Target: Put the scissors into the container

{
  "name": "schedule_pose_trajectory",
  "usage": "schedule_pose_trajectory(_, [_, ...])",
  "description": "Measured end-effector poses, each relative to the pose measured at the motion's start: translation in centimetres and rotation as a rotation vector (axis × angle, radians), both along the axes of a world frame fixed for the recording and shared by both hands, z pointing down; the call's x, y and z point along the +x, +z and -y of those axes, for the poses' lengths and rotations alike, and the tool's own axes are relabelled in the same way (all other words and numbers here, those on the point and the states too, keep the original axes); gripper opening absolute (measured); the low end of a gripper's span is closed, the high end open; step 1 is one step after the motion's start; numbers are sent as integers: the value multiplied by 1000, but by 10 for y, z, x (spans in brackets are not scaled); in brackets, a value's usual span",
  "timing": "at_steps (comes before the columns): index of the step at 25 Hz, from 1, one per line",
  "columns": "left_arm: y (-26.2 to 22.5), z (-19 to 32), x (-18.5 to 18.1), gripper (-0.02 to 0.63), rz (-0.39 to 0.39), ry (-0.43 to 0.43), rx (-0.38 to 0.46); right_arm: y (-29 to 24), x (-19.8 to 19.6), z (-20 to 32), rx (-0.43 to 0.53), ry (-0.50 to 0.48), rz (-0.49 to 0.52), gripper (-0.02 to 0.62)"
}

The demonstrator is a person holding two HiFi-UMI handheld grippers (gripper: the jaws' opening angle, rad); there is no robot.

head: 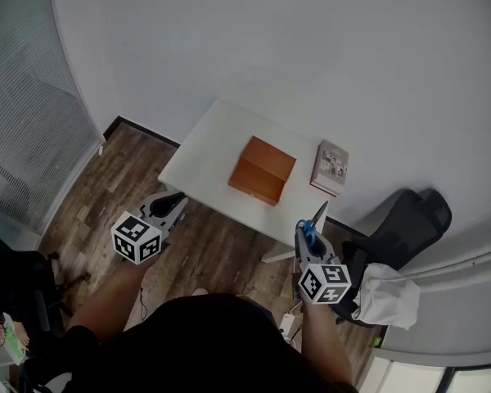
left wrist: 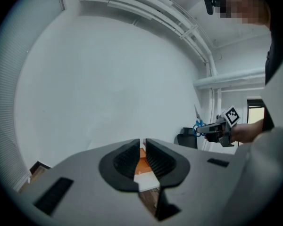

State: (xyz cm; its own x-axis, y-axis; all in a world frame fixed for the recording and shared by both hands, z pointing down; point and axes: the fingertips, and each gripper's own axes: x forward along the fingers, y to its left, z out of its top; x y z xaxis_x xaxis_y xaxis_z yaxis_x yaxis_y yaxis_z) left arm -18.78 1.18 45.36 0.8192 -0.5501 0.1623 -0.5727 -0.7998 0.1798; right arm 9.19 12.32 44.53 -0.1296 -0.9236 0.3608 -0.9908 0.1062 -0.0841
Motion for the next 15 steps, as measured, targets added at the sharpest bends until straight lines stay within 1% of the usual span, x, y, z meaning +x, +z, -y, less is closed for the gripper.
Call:
schedule_pose_trajectory(4, [1,4,3,44,34,-9,29,3,3,6,1,0,3,46])
schedule_pose_trajectory(8, [5,15,11,44,49,-14,21,13,14,18,-14,-1,17,46])
schedule_pose_trajectory(15, [4,45,27,44,92,-43,29,26,40,56,-19,-25,43,46])
